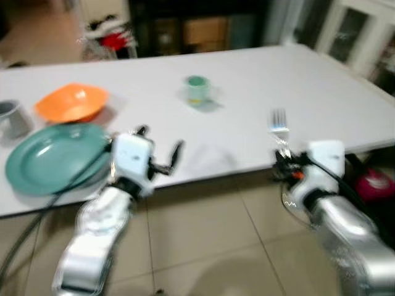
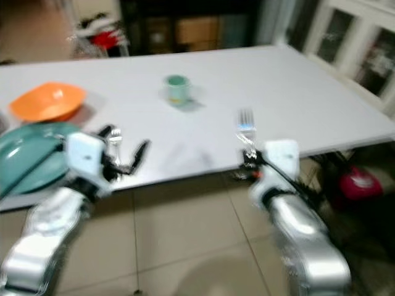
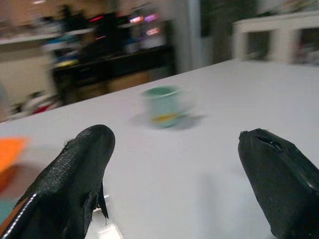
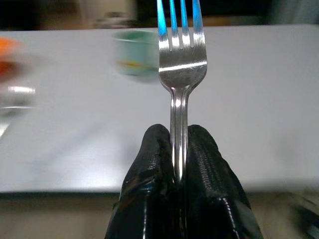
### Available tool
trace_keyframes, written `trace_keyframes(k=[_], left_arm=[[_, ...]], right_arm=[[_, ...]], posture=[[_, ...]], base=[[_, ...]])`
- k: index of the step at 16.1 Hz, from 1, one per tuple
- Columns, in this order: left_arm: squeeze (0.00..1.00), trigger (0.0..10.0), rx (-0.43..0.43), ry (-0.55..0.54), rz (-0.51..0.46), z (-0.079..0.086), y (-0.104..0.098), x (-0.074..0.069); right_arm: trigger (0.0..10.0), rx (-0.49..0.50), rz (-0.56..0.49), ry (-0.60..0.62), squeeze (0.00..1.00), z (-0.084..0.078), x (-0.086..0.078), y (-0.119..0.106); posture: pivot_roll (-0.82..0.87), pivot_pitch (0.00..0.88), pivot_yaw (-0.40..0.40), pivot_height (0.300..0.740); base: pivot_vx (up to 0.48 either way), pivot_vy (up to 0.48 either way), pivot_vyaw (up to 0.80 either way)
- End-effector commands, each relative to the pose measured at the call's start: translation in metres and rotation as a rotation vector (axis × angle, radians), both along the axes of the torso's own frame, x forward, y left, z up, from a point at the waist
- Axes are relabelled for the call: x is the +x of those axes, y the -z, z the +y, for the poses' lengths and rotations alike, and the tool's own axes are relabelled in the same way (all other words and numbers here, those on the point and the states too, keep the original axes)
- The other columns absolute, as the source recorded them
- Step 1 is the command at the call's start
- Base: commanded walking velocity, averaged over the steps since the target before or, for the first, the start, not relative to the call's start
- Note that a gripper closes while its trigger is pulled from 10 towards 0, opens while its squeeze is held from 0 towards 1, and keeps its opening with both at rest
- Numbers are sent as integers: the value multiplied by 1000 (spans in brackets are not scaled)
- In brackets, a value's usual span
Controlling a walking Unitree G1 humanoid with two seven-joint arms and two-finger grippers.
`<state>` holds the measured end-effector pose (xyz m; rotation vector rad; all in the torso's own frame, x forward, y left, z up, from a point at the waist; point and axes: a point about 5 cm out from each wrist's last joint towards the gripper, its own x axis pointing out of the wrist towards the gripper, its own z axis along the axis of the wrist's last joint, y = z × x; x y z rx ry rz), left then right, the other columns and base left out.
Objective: Setting the table
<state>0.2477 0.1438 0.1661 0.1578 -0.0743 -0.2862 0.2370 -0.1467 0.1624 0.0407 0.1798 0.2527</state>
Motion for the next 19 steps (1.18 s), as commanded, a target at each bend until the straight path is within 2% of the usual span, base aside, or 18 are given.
trace_keyframes(k=[1,6,11,14,15,17,19], left_arm=[[0,10000,-5,22,-7,-6,-3,-1],[0,10000,10,49,-9,-8,-4,-1],[0,10000,11,59,-2,-8,-4,-2],[0,10000,20,72,17,-10,-1,-1],[0,10000,33,93,31,-12,1,-1],[0,10000,43,125,28,-14,0,-1],[0,10000,46,154,23,-16,-3,0]], right_arm=[[10000,-13,15,24,0,-7,-1,1],[10000,27,55,-20,0,-1,3,6],[10000,8,106,-65,0,4,6,11],[10000,-16,204,3,0,2,14,24],[10000,33,256,23,0,2,19,30],[10000,70,291,13,0,5,24,35],[10000,53,332,-11,0,10,34,40]], posture=[[10,29,-4,740],[19,31,3,740],[22,33,4,740],[22,36,7,740],[22,36,6,740],[26,38,12,740],[29,37,20,740]], base=[[326,0,0],[325,0,0],[326,0,0],[99,0,0],[0,0,0],[0,0,0],[0,0,0]])
